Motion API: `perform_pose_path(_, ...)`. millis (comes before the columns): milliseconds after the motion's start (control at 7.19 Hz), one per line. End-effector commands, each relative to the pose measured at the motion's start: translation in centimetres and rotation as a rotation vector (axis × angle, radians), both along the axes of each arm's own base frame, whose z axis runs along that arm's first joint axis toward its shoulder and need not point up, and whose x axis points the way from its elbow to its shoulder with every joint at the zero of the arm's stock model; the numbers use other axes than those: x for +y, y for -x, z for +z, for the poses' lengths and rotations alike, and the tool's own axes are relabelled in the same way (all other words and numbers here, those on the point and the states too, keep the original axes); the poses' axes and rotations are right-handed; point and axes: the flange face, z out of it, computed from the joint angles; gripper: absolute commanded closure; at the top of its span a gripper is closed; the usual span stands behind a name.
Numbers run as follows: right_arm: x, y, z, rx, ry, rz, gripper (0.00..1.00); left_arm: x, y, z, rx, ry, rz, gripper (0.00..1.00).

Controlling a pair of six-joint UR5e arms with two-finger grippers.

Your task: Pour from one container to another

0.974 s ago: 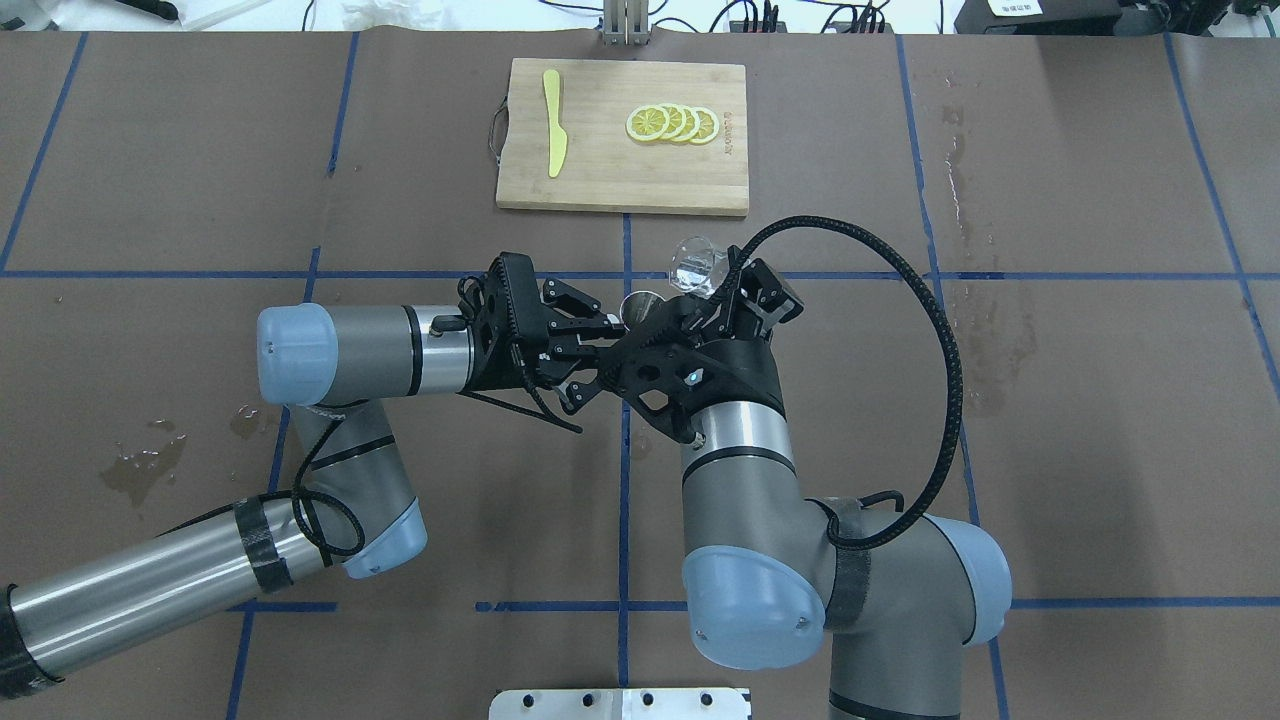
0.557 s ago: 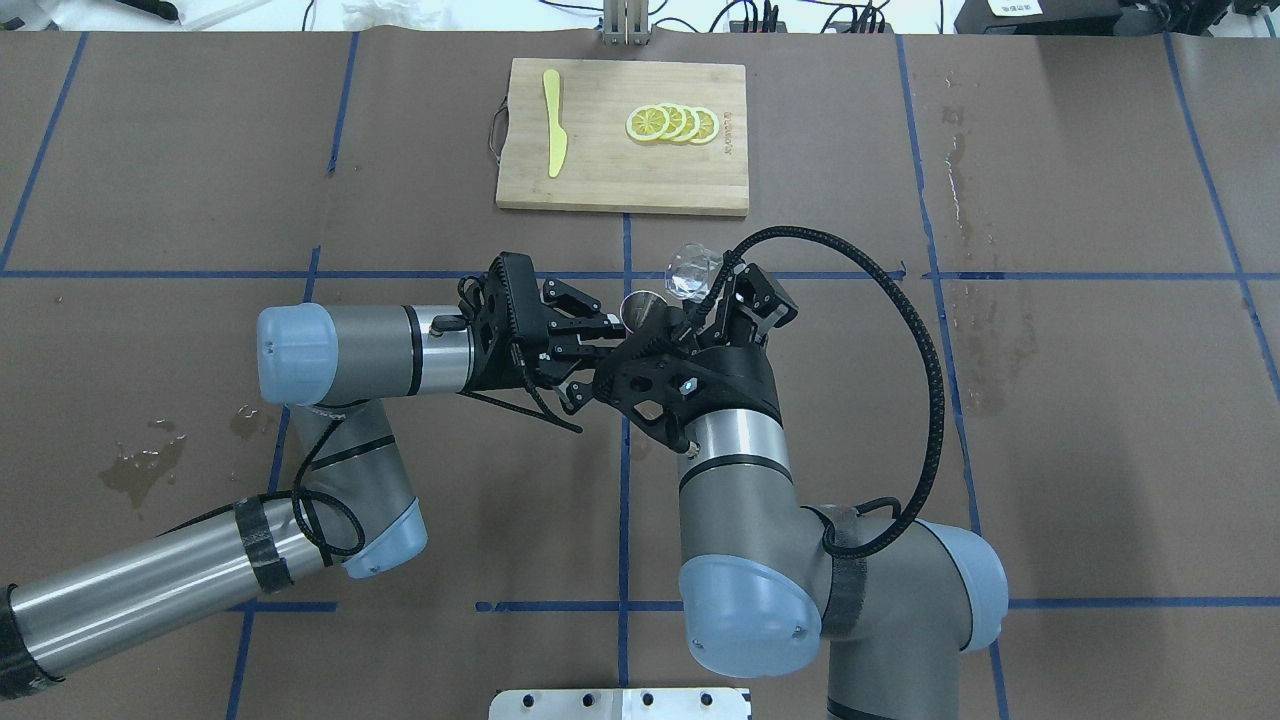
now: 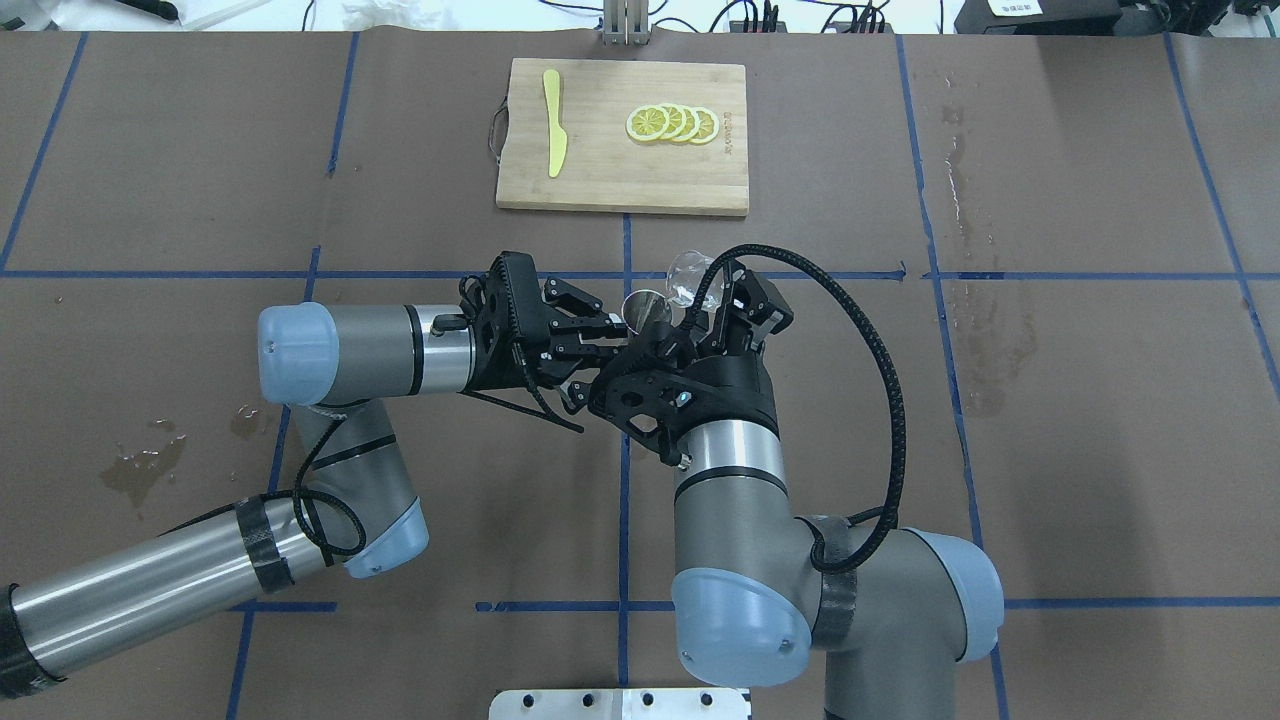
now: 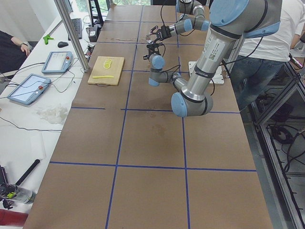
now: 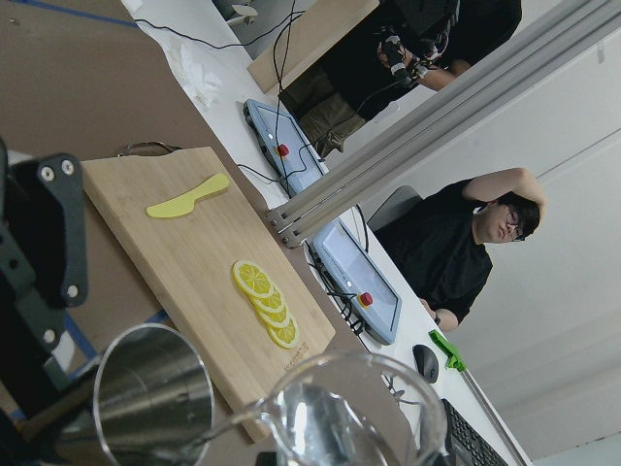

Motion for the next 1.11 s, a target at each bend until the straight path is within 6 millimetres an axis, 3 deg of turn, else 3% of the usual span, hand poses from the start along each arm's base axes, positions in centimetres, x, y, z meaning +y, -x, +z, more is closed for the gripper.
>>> perform_pose_path(0, 0.39, 0.26, -0.73, 0.048, -0.029, 0.003, 1.0, -0.02, 0.0, -0.12, 0.002, 0.0, -0.001, 1.0)
perform_pose_path(974, 0.44, 0.65, -1.08, 0.268, -0.063, -0.019, 1.0, 0.08, -0.06, -0.02, 0.0, 0.0, 0.002, 1.0)
